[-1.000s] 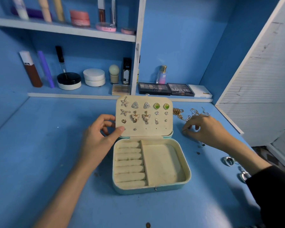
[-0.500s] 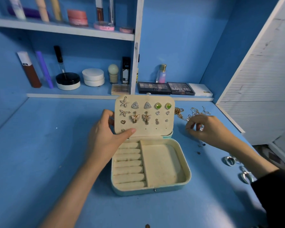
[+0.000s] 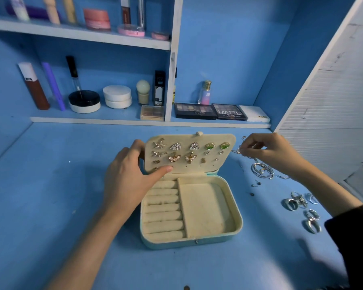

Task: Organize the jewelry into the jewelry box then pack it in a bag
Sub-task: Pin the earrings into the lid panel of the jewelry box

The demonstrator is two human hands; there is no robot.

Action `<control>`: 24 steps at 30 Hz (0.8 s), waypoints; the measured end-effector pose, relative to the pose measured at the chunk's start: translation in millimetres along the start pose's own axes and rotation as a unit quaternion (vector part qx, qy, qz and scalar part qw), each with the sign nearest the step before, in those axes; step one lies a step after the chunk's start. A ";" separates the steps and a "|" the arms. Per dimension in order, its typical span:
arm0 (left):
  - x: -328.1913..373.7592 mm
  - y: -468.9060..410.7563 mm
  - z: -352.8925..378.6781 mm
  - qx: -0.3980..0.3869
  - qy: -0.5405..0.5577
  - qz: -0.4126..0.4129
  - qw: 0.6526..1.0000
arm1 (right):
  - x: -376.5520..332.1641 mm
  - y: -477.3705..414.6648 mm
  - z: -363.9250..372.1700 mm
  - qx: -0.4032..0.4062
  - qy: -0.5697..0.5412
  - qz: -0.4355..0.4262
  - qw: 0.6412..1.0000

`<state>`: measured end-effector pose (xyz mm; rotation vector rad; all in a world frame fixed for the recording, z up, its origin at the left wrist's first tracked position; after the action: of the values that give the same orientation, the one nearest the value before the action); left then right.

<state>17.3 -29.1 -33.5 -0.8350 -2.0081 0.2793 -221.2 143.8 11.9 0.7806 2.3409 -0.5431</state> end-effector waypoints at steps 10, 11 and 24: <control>-3.4 6.0 -6.2 -0.013 0.029 0.090 0.995 | -35.3 -16.7 5.4 -0.070 -0.081 0.001 0.994; -4.0 6.4 -6.8 -0.022 0.028 0.103 0.994 | -40.5 -18.8 7.7 -0.082 -0.087 -0.003 0.993; -8.2 5.6 -6.1 -0.006 -0.018 0.193 0.981 | -99.5 -27.7 67.9 -0.335 -0.061 -0.050 0.939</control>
<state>27.7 -31.1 -38.3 -1.2339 -1.8702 0.5045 -146.9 47.1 32.4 0.2954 2.2333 0.1768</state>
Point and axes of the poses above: each hand's wrist, its own y-axis away from the middle knuckle, its own z-axis out of the palm, x = y × z, the point moved 1 cm from there along -y, towards the middle knuckle, and after that the axes turned 4 degrees about x, right-handed, at the moved point
